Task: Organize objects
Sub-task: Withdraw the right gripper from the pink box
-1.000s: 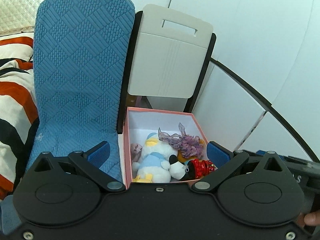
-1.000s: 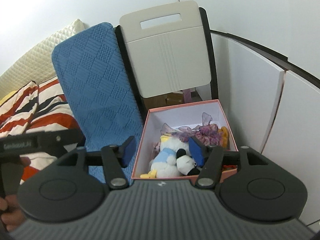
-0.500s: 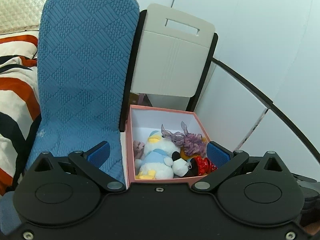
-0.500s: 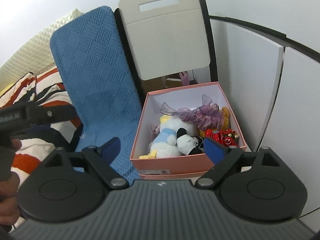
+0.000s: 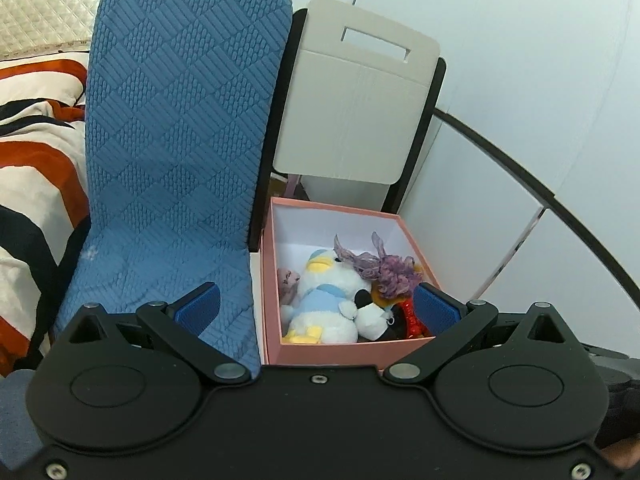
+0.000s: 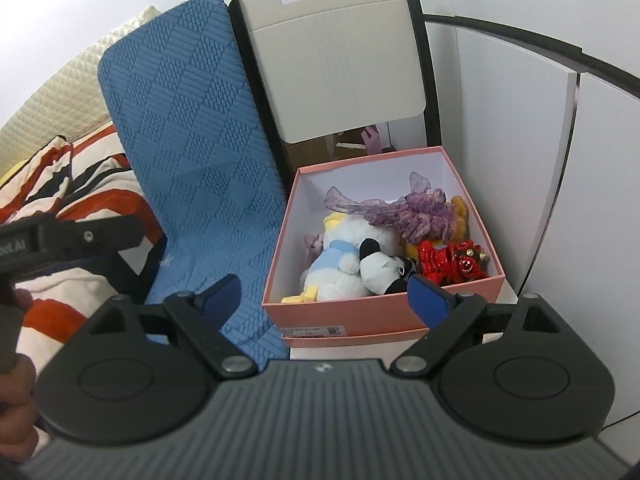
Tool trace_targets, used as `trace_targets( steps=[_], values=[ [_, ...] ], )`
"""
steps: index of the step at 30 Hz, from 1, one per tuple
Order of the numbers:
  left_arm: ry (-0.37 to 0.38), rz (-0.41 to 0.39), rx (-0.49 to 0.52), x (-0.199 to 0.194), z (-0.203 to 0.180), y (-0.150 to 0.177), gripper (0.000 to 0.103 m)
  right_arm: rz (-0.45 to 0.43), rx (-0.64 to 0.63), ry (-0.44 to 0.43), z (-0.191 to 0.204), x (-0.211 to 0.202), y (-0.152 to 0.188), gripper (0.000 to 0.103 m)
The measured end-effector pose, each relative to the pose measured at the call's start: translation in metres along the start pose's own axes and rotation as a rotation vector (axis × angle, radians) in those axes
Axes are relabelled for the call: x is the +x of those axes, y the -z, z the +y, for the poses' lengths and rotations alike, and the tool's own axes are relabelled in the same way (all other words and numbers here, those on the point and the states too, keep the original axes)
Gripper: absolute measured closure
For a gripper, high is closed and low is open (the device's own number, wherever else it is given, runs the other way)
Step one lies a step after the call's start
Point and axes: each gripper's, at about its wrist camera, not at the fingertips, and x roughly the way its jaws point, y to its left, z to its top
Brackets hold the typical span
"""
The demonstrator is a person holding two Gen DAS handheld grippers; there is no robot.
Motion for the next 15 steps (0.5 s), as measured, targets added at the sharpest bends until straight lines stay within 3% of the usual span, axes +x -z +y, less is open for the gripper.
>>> trace_targets(
  steps=[15],
  values=[
    [0.008,-0.005,0.021,-0.0101,-0.0035,0.0018,0.000,0.001,-0.001,0.009,0.0064,-0.0037,0.0041,0.012]
  ],
)
